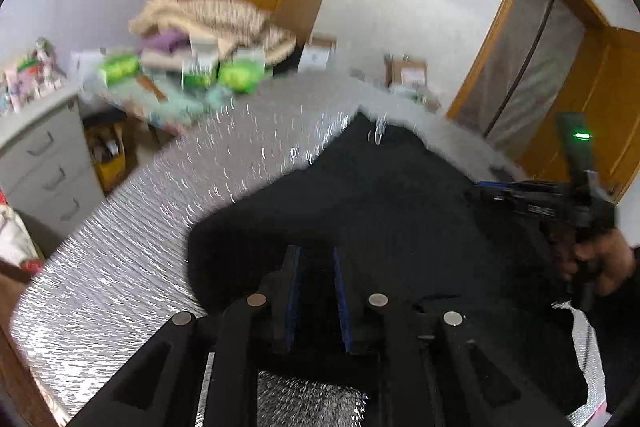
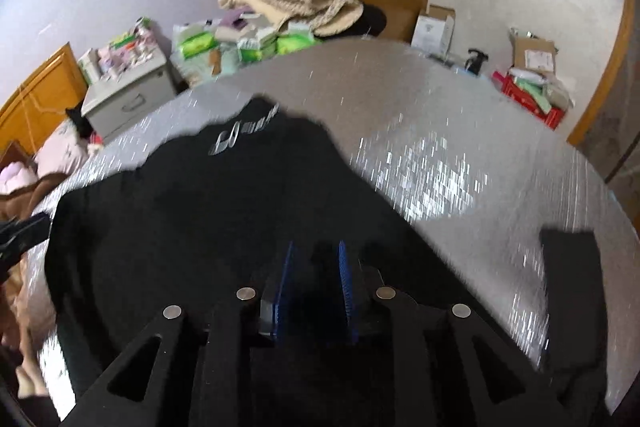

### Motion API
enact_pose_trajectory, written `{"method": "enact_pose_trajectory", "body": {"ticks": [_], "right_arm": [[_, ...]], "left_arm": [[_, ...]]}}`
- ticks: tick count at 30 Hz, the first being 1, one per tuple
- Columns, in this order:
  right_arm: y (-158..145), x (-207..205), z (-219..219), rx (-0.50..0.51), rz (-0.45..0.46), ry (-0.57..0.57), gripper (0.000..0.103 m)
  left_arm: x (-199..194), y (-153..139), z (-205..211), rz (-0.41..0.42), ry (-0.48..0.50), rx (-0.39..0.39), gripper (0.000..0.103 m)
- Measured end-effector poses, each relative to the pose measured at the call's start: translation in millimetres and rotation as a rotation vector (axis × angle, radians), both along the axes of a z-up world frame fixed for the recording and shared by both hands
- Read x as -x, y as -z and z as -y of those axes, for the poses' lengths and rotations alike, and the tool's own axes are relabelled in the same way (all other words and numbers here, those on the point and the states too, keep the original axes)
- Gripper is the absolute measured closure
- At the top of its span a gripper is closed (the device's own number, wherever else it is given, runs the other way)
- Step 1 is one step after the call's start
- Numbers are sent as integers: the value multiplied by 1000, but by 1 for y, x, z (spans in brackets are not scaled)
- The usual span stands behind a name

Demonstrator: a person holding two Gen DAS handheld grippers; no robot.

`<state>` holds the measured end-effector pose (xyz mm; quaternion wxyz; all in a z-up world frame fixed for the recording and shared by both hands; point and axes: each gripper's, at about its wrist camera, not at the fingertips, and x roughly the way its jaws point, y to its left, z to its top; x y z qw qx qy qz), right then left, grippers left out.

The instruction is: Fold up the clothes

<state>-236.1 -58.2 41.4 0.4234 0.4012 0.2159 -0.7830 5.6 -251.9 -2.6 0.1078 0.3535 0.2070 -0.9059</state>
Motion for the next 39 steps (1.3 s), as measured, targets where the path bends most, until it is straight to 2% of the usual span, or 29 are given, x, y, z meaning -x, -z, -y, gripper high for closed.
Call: {"method": "enact_pose_trajectory", "body": {"ticks": [2,5,11,16,22,25,28,33,39], "right_arm": [[8,-8,-10,-29,10,-2,79],[24,-10,-21,-96,2,11,79],[33,6,-20,-63,-14,30,74],[21,4,-23,-65,2,64,73],[-23,-68,-64,71,-49,-6,72],[-28,-113,-75,116,-28,-73,72],[-18,-162,-76,114,4,-168,72],[-2,-225,-73,94,-3,-289,72],[22,-240,-63,7,-35,-310,66]], "left_arm": [[9,13,1,64,-7,-13,86],[0,13,-2,59,4,-1,86],[-27,17,-10,37,10,-19,87],[-37,14,-14,41,0,-28,87],[-54,-3,-17,-23,-24,-27,87],[-60,-6,-19,-33,-31,-29,87],[-65,-5,-19,-26,-40,-39,87],[-78,-11,-28,-34,-31,-28,87],[-86,-14,-36,-38,-19,-25,87]]}}
